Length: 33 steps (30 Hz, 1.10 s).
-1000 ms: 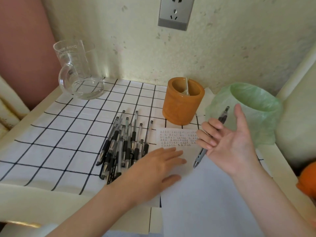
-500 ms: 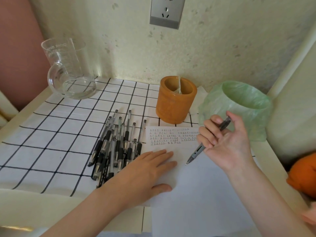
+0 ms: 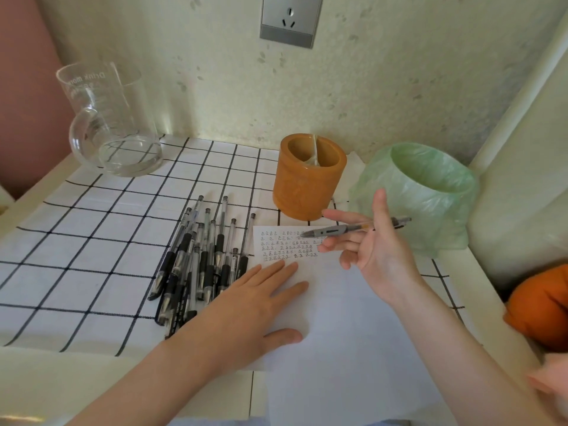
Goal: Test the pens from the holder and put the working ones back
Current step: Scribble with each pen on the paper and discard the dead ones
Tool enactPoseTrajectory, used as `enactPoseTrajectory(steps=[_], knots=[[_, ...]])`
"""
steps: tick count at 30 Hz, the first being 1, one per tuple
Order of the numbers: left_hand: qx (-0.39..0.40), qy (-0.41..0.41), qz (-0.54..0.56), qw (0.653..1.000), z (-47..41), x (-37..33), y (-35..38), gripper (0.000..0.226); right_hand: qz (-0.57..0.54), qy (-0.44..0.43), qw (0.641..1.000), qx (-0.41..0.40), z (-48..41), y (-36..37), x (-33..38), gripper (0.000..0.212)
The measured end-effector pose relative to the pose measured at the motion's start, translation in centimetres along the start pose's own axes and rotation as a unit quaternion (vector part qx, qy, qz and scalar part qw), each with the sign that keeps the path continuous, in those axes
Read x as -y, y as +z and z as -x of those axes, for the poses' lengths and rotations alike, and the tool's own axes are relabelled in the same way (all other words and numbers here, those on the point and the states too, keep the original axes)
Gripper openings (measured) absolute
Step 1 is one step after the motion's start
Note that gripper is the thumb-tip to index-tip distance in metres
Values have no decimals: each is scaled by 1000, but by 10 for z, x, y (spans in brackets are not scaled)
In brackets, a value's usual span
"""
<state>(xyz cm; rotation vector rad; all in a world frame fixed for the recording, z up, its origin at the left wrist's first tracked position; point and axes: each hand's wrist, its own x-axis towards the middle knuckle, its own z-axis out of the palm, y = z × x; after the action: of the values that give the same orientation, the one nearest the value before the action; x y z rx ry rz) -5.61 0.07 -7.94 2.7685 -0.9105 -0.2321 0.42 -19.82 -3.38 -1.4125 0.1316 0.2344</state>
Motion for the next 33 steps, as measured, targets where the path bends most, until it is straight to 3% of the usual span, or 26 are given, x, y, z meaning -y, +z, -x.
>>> enactPoseTrajectory(steps=[5,6,8,11,17,22,33], knots=[[-38,23,-29,999,0,3,8,88,69,-38,995,-62,-9,-4,-15,18],[-40,25,-29,998,-1,4,9,91,82,-49,992,-86,-12,-4,-19,16],[-29,22,-21,999,-1,4,10,94,99,-73,985,-118,-17,-4,-27,19],[-21,19,-64,998,0,4,8,80,103,-112,981,-124,-22,-3,-35,16],[-16,-7,-82,996,-1,6,13,69,180,-191,949,-174,-32,-4,-48,44],[-62,6,-103,993,-3,6,13,70,213,-215,933,-193,-37,-5,-55,36],[-50,-2,-123,991,-2,8,16,68,227,-229,931,-172,-37,-7,-58,36]])
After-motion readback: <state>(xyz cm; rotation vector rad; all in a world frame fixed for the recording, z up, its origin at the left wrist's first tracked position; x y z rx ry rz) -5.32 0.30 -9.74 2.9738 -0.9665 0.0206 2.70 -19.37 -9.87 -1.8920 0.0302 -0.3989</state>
